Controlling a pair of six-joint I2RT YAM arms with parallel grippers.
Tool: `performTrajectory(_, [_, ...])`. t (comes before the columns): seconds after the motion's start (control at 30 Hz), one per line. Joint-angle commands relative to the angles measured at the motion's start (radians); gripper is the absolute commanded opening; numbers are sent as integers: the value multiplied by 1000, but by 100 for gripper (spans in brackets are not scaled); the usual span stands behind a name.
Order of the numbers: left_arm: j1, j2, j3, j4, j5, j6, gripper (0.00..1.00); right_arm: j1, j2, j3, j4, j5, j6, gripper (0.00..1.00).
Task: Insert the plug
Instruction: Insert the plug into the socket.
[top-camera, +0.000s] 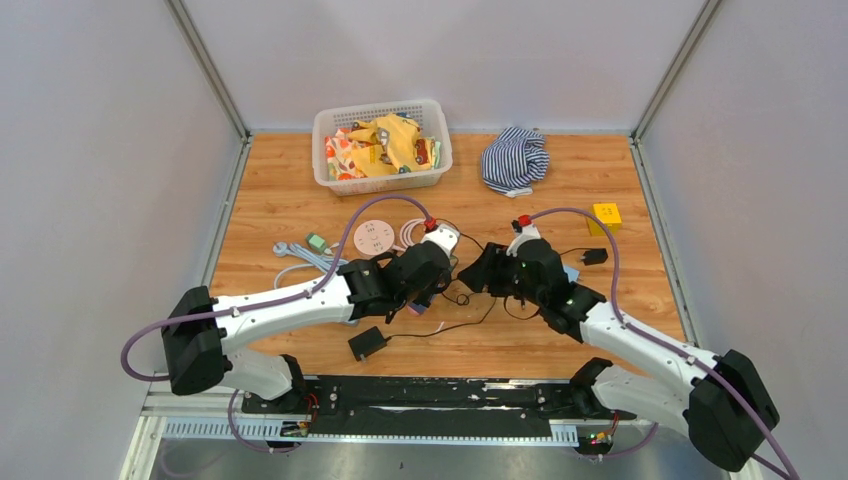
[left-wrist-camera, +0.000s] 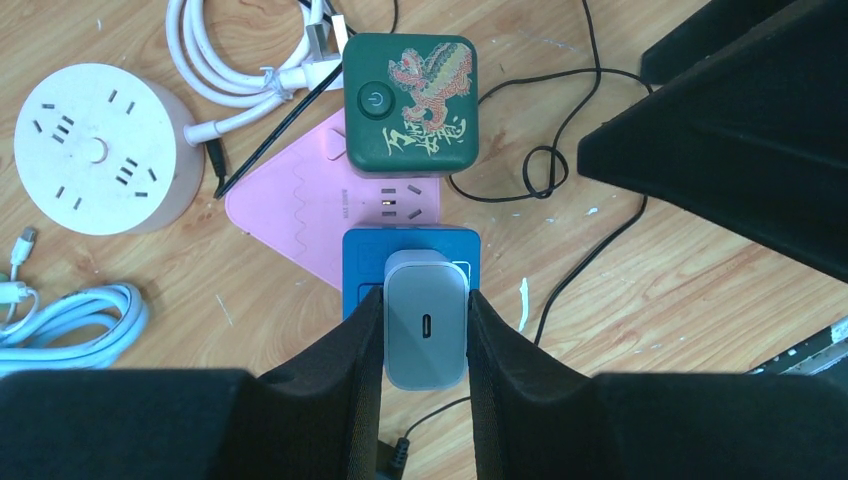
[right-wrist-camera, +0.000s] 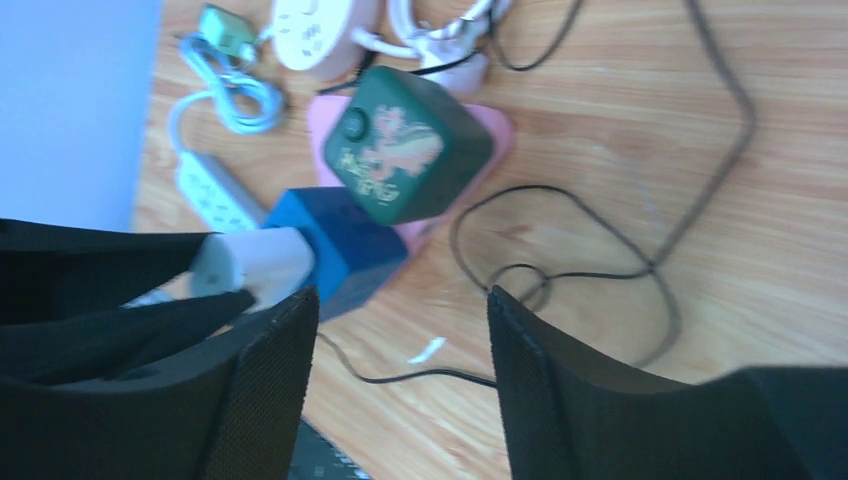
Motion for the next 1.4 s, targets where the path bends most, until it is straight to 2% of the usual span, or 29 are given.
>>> performTrajectory(0.0, [-1, 13, -44, -76, -3, 12, 0, -12, 66, -22, 160, -167, 88, 58])
performTrajectory(0.1, [0, 10, -56, -68, -3, 12, 0, -10, 146, -7, 206, -236, 113, 48])
performTrajectory(0.2, [0, 11, -75, -57, -12, 13, 0, -5, 196, -14, 258, -273, 140, 45])
performTrajectory(0.8, [1, -9, -223, -39, -12, -24, 0, -5, 193, -41, 243, -230, 137, 42])
performTrajectory(1.37, [1, 54, -184, -63, -30, -9, 0, -4, 124, -52, 195, -192, 113, 42])
